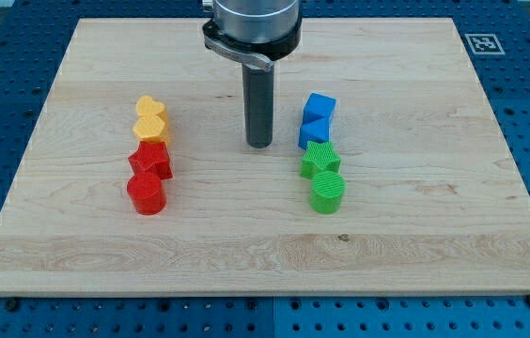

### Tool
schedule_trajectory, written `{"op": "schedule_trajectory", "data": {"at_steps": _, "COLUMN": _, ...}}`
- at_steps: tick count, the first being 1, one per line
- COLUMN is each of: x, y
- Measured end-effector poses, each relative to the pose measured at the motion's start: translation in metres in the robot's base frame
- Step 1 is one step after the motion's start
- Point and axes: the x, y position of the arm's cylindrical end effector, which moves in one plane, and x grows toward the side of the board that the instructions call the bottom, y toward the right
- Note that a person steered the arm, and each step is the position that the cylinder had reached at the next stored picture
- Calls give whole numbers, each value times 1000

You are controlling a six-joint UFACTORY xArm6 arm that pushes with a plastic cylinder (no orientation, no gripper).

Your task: Seperate the line of blocks

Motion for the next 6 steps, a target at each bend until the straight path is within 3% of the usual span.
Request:
{"op": "schedule_trajectory", "data": {"at_steps": 2, "x": 2, "y": 9}}
{"op": "schedule_trajectory", "data": {"at_steps": 5, "x": 21, "y": 115}}
{"op": "schedule_trajectory", "data": {"at_steps": 6, "x": 29, "y": 119}}
